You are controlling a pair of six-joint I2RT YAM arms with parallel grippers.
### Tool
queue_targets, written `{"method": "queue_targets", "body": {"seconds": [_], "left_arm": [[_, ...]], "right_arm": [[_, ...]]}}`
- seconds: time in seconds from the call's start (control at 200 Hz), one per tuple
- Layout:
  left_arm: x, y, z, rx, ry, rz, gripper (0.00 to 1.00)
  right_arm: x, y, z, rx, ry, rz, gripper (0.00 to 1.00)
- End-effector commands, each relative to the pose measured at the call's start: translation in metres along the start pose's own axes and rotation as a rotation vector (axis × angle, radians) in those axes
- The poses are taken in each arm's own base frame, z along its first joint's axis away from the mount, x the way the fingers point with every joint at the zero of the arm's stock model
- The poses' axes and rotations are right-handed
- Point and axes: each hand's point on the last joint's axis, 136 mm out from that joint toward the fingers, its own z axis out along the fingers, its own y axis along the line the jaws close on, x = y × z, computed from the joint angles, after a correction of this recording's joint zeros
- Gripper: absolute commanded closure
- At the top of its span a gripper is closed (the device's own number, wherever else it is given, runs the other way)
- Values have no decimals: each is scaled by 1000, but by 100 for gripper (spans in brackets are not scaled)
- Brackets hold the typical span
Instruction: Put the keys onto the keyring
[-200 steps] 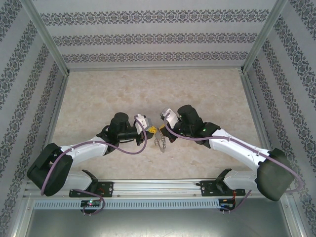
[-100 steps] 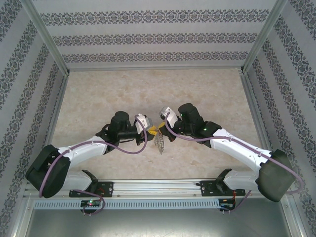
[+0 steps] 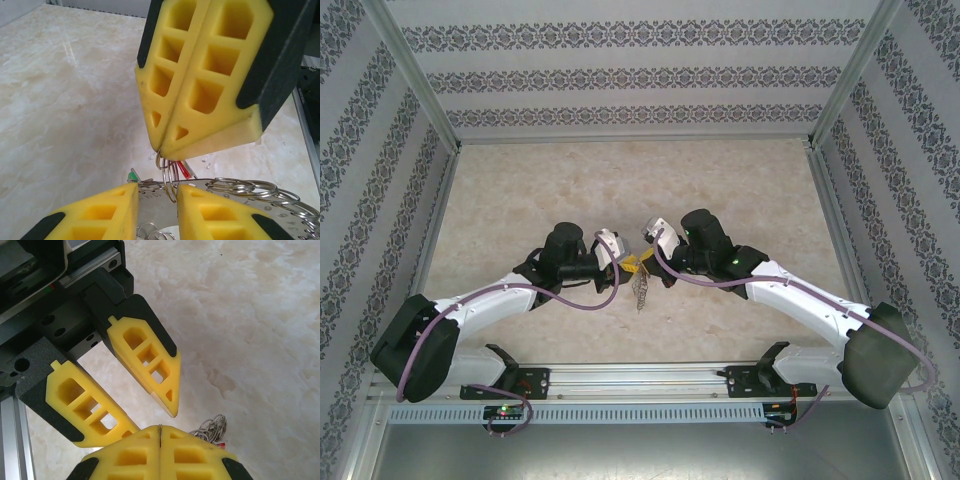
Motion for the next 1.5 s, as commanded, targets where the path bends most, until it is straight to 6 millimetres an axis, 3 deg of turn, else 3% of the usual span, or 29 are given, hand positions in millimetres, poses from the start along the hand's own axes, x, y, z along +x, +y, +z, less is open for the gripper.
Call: {"method": "queue_targets", "body": {"seconds": [0.0,0.375,0.53,0.724,1.264,1.494], "left_arm": [[-14,-2,-1,7,-16,39,74],[-10,-2,5,32,2,25,78],[-10,-2,5,36,3,27,83],[-11,-3,5,40,5,34,100],[-1,-2,2,-8,-56,-8,100],[-1,-2,3,-23,-87,-26,100]], "right_arm": [[-20,12,-6,-38,-47,-52,100],[-17,15,-6,-54,-39,-56,100],[-14,16,-7,-56,-35,-63,100],[-14,17,-7,-62,-32,-64,100],[17,-20,-3,85,36,87,100],[7,-16,-4,62,7,76,100]]}}
